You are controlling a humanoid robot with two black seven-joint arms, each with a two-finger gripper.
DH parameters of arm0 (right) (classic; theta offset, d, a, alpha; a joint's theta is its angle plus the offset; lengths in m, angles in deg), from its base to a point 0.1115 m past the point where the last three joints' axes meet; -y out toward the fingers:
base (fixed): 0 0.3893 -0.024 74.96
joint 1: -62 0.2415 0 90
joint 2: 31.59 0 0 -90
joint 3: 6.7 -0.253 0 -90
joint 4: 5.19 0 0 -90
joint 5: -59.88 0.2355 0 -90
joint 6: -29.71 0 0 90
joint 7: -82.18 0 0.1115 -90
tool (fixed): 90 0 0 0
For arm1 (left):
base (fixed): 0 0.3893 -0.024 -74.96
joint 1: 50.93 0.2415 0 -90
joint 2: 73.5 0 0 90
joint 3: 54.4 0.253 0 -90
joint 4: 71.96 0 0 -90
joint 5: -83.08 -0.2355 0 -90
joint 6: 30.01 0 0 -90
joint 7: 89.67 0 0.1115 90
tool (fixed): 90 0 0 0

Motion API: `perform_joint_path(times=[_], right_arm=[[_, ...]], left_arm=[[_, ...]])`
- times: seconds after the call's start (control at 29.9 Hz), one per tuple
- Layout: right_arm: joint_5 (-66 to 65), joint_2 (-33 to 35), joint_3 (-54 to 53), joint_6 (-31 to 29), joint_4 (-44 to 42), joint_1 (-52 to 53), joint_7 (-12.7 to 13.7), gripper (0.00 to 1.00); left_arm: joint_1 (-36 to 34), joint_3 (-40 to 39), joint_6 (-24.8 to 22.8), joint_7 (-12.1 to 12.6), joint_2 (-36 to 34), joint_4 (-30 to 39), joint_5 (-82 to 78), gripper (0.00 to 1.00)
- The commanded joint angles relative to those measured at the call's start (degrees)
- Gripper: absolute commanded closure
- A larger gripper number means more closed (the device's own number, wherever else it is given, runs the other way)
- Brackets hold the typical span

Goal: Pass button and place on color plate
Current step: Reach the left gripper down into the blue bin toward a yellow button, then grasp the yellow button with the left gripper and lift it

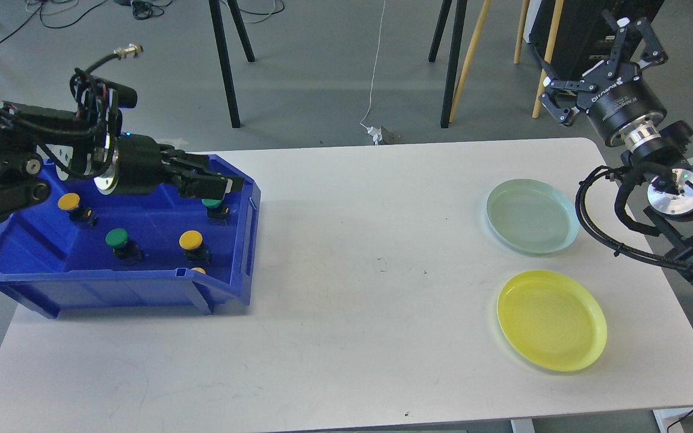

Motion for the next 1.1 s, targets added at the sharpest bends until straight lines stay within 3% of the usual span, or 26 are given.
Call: perform_joint_path(times=[0.0, 0.13, 0.63, 1.07], right_arm=[[0.0, 0.0, -0.1, 0.0, -0.3, -0.7, -0.1, 0.0], [0.0, 0.2, -0.2, 0.0, -0.6, -1.6, 0.0, 0.0], [-0.1, 0.9, -0.3, 0.0, -0.7, -3.0, -0.1, 0.0], [-0.1, 0.9, -0.4, 0.0, -0.7, -3.8, -0.2, 0.0]], left_arm=[[1.8, 5.8, 1.0, 0.0, 6.1, -10.2, -6.6, 0.01], [7.6, 5.0, 1.0, 0.0, 8.4, -13.8, -8.5, 0.01], [10.7, 5.0, 0.7, 0.0, 10.5, -15.3, -8.5, 0.03], [11.6, 5.7, 0.7, 0.0, 12.0, -16.0, -8.5, 0.33]])
